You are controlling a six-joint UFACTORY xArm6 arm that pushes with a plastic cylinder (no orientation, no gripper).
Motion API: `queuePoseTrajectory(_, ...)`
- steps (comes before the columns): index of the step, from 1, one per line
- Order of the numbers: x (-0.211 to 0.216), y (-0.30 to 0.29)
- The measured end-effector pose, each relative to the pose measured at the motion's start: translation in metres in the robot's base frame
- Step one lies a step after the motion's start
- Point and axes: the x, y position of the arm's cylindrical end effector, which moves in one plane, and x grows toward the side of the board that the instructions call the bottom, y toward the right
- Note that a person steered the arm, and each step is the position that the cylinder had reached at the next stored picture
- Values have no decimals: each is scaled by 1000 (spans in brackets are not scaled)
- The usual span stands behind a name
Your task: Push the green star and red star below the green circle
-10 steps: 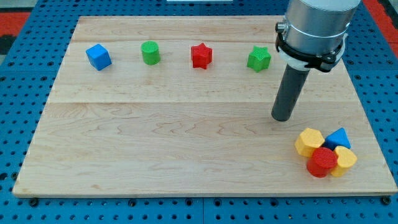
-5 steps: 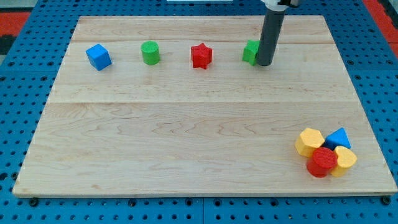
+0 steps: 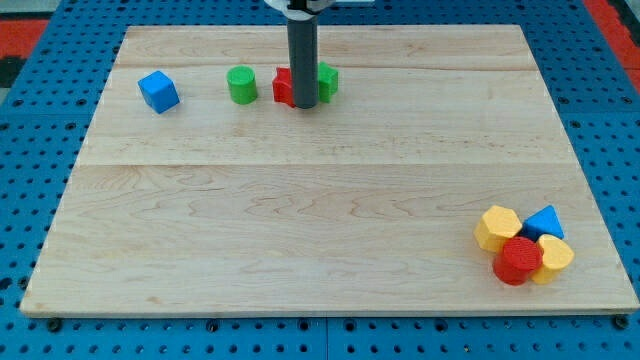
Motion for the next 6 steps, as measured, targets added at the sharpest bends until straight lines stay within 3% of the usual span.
queuePoseTrajectory(2, -41, 80)
queuePoseTrajectory(3, -56, 33)
queuePoseTrajectory(4, -32, -29)
queuePoseTrajectory(5, -9, -50)
queuePoseTrajectory(6, -14, -42)
